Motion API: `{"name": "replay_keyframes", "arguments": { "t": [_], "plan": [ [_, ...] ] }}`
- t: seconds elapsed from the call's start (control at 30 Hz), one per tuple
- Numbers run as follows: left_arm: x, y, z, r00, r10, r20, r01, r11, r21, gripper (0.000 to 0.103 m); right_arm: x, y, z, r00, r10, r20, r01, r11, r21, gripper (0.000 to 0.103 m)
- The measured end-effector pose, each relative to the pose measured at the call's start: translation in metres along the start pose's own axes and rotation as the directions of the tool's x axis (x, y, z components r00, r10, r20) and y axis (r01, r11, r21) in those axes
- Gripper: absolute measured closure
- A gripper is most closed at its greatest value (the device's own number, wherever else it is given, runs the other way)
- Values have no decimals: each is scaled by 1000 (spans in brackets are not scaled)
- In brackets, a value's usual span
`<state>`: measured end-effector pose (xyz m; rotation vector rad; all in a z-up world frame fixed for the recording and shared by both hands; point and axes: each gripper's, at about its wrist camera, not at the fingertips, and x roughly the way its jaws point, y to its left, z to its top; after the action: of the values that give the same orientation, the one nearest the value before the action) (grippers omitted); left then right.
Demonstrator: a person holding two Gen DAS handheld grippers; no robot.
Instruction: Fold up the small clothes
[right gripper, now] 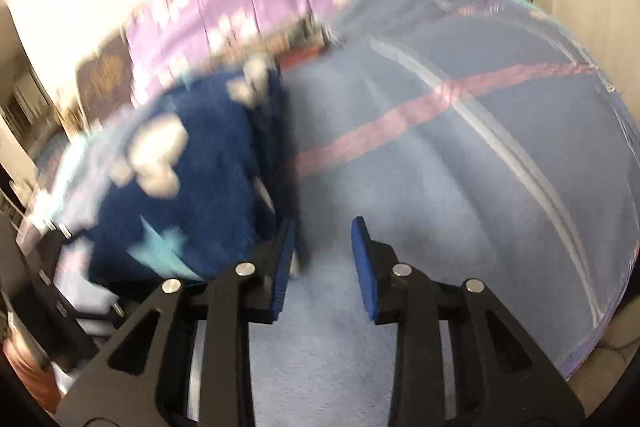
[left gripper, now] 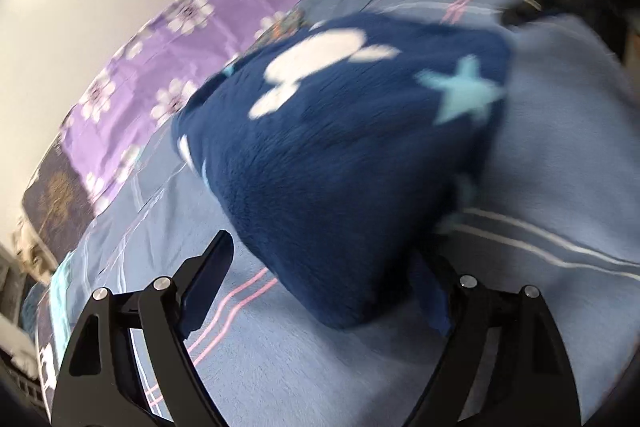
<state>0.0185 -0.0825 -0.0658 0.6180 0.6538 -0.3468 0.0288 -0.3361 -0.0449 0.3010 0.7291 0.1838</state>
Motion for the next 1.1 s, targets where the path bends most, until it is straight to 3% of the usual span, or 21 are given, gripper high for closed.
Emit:
{"name": "replay_keyframes", "arguments": {
  "t": [0.07,0.13,0.17,0.23,0.3,0.37,0.4,0.47,0.53,0.63,0.67,0.77,0.87,0.97,1.03,1.1],
  "plan": [
    [-21,5,0,993,-103,49,105,994,-41,39,-4,18,5,997,65,28,-63,996,-60,72],
    [-42,22,1,974,-204,102,217,966,-138,67,2,38,5,995,96,22,-93,988,-126,71],
    [-49,32,2,962,-243,126,264,948,-181,72,10,49,5,994,112,6,-109,981,-162,70],
    [-54,52,6,953,-251,170,289,922,-258,73,23,66,6,992,128,-14,-128,970,-205,70],
    [-45,68,12,962,-195,191,247,920,-304,73,34,77,4,988,154,-32,-158,964,-215,70],
    [-20,78,18,965,-197,174,247,906,-343,73,50,73,4,981,182,-72,-191,967,-168,70],
    [4,77,17,969,-216,123,246,902,-355,72,62,65,0,979,169,-111,-183,973,-138,70],
    [29,65,9,967,-237,90,254,906,-338,68,84,59,-7,979,137,-154,-158,978,-136,70],
    [32,54,11,976,-199,84,215,930,-298,67,84,60,-14,983,123,-135,-146,972,-184,70],
    [25,47,14,986,-154,63,166,945,-283,67,75,63,-14,985,105,-139,-129,976,-178,67],
    [26,46,14,987,-145,66,158,951,-264,67,71,61,-12,983,113,-142,-134,979,-152,63],
    [23,50,11,985,-156,67,169,944,-284,67,51,48,-11,974,185,-134,-191,981,-36,41],
    [21,52,8,985,-155,73,170,940,-296,67,33,35,-17,973,190,-134,-187,982,31,33],
    [22,49,9,987,-146,70,160,942,-294,67,29,20,-30,969,166,-184,-147,983,111,29],
    [21,49,9,987,-145,74,160,942,-295,67,32,9,-41,955,187,-230,-144,970,194,28],
    [21,49,7,986,-147,82,165,940,-297,67,43,-3,-53,925,266,-271,-173,930,325,28]
  ]
}}
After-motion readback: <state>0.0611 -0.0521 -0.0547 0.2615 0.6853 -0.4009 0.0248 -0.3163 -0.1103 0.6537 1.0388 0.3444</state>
